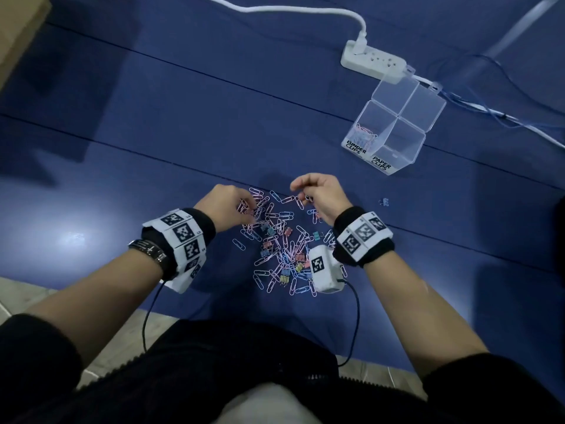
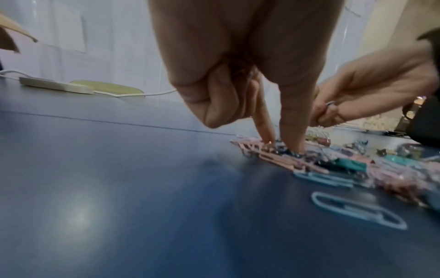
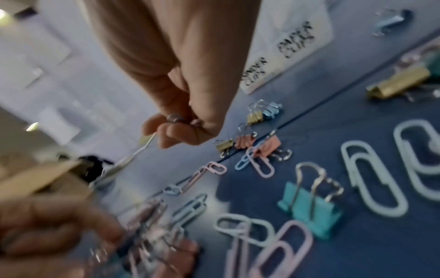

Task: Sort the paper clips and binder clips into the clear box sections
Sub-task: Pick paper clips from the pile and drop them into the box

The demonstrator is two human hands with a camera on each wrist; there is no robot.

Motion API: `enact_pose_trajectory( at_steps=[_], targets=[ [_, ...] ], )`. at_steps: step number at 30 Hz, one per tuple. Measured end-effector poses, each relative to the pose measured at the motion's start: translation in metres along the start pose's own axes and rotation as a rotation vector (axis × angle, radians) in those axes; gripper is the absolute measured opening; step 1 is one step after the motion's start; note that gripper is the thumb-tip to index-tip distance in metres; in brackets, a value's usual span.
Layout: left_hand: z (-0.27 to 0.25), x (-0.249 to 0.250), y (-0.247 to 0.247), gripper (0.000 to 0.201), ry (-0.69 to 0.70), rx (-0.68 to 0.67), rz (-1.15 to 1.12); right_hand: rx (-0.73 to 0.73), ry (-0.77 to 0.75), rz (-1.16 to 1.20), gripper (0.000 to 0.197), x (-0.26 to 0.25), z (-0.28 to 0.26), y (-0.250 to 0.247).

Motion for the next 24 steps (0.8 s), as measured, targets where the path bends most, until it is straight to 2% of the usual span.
enact_pose_trajectory(
  at_steps=[2,5,7,9,13,17,21,24],
  targets=[
    [0.001,0.002,0.002,0.025,0.009,0.011,0.03,-0.002,-0.057,-0.23,0.041,-0.003,0.0,0.008],
    [0.003,0.006,0.002,0.025,0.026,0.011,0.044,-0.095,-0.195,-0.657,0.022,-0.005,-0.002,0.026],
    [0.003,0.009,-0.001,0.022,0.032,0.02,0.002,-0.195,-0.271,-0.89,0.027,-0.002,-0.004,0.035],
    [0.004,0.01,-0.008,0.022,0.034,0.046,-0.062,-0.237,-0.308,-1.013,0.037,0.001,-0.005,0.038],
    [0.011,0.012,-0.024,0.02,0.059,0.058,-0.159,-0.194,-0.363,-1.026,0.026,0.002,-0.008,0.035],
    [0.026,0.024,-0.032,0.019,0.103,0.086,-0.192,-0.219,-0.389,-1.094,0.012,0.006,-0.014,0.031],
    [0.04,0.04,-0.028,0.023,0.093,0.098,-0.168,-0.185,-0.362,-1.054,0.012,0.018,-0.024,0.02],
    [0.043,0.048,-0.02,0.036,0.099,0.055,-0.098,-0.166,-0.292,-1.053,0.017,0.023,-0.031,0.014]
  ],
)
Point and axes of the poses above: each hand's wrist, its own z-axis towards the middle knuckle, its own y-axis out of the palm, x = y × z, the point moved 5 cm from there along z, towards the middle knuckle, and after that the axes turned 4 degrees about -y, right-handed, at the moved point
